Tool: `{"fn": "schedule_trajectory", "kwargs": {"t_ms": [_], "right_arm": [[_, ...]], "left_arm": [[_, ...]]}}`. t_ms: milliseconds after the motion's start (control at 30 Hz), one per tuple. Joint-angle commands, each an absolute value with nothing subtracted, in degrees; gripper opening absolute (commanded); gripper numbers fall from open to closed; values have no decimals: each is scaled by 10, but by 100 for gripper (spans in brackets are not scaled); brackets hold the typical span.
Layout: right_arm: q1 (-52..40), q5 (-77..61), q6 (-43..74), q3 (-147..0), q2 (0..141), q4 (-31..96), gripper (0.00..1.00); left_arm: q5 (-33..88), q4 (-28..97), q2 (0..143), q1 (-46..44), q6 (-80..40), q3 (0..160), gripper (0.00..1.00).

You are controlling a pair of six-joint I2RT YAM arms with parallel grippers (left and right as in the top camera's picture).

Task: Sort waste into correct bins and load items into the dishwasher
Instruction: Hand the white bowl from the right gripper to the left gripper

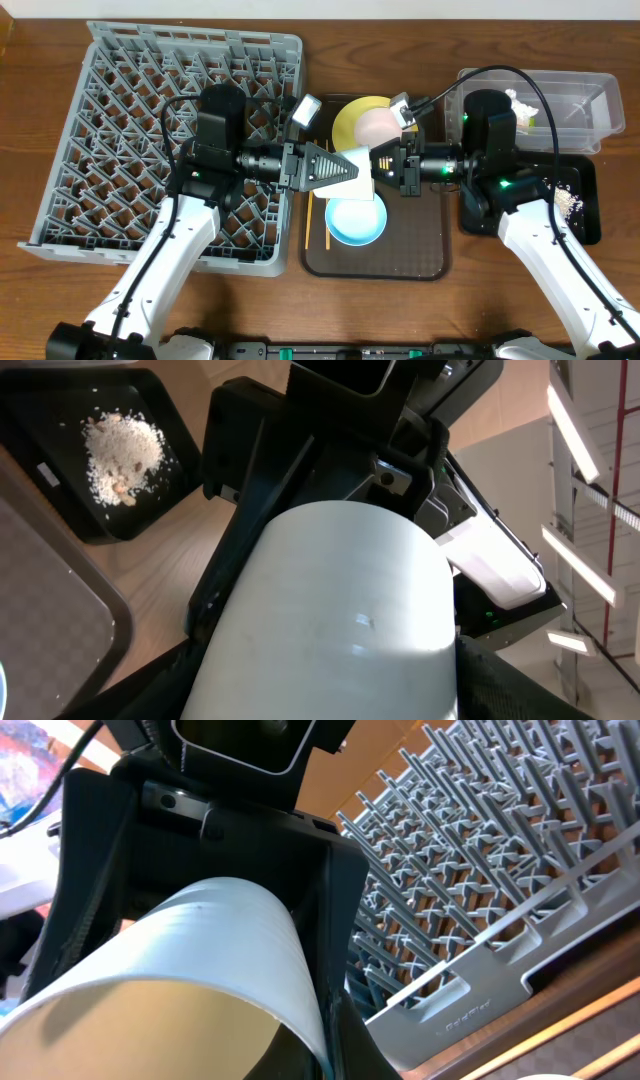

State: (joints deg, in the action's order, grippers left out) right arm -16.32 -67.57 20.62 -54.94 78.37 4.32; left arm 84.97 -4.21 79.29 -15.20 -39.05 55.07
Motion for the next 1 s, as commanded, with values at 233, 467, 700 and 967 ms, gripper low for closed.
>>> {"fn": "schedule_trajectory", "kwargs": {"t_ms": [233,467,700,967], "right_arm": [[-108,-657,218,-558,787,30,1],[-102,-648,219,-558,787,28,1],[-104,-663,229,-558,787,34,1],[-123,-665,230,-558,788,36,1]], "left_arm": [[849,-40,791,-159,-397,558,83],[849,-40,791,-159,-397,558,85],[836,-40,791,-159,-397,558,87],[824,-62,791,-159,-398,558,89]]}}
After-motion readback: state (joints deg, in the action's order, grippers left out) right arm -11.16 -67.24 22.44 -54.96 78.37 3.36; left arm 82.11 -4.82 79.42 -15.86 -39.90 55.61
